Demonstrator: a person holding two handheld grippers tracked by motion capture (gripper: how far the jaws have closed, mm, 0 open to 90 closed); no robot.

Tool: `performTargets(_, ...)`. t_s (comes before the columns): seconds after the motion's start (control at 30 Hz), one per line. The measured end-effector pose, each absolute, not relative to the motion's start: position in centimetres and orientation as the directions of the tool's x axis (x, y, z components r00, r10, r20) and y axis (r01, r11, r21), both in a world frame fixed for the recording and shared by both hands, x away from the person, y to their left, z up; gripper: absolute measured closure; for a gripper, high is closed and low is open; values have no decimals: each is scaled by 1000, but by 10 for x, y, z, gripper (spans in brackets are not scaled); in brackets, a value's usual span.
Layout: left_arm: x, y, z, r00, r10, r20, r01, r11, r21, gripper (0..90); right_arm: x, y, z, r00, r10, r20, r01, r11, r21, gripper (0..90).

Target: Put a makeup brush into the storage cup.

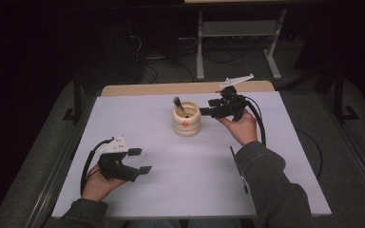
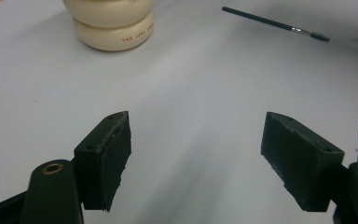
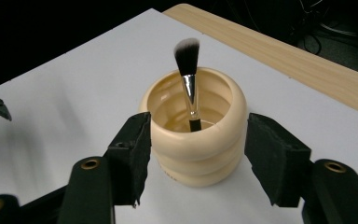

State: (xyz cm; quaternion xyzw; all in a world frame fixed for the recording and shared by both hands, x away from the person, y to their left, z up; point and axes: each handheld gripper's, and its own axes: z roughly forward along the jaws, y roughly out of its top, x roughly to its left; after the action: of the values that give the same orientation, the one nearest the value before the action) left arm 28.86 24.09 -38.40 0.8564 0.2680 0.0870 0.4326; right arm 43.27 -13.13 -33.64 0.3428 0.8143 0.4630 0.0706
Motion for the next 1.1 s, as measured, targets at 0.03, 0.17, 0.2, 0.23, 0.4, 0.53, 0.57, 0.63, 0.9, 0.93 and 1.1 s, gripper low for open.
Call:
performTargets(0.03,289,241,-384,841,534,-83,384,-482,788,238,431,-132,-336,-754,624,205,495,335,802,388)
performTargets(0.17,289,241,-384,842,533,-77,379,-485,788,236,427,-135,-336,-754,627,198,497,346,796,373)
performTargets(0.2,289,241,-384,841,535,-77,380,-484,789,236,425,-136,-336,-751,630,196,500,350,793,365)
performTargets(0.23,289,241,-384,841,535,-76,380,-484,788,236,425,-136,-336,-750,631,198,502,348,792,360)
performTargets(0.4,289,240,-383,842,535,-73,377,-485,789,236,418,-140,-338,-750,634,190,505,363,783,348)
performTargets(0.53,289,239,-383,841,535,-77,379,-483,789,235,411,-143,-340,-751,634,184,508,377,775,342)
performTargets(0.57,289,239,-383,841,535,-76,380,-484,789,234,410,-144,-341,-753,632,183,508,380,773,337)
performTargets(0.63,288,239,-382,842,535,-72,377,-487,788,234,407,-145,-342,-753,633,179,508,386,770,335)
performTargets(0.9,288,238,-382,845,531,-69,372,-488,789,233,398,-152,-346,-742,645,181,520,383,764,307)
performTargets(0.93,288,238,-382,845,530,-71,373,-488,789,233,396,-153,-345,-739,650,177,519,383,764,309)
performTargets(1.1,288,237,-382,847,527,-69,370,-493,787,232,392,-158,-344,-736,654,174,519,379,766,313)
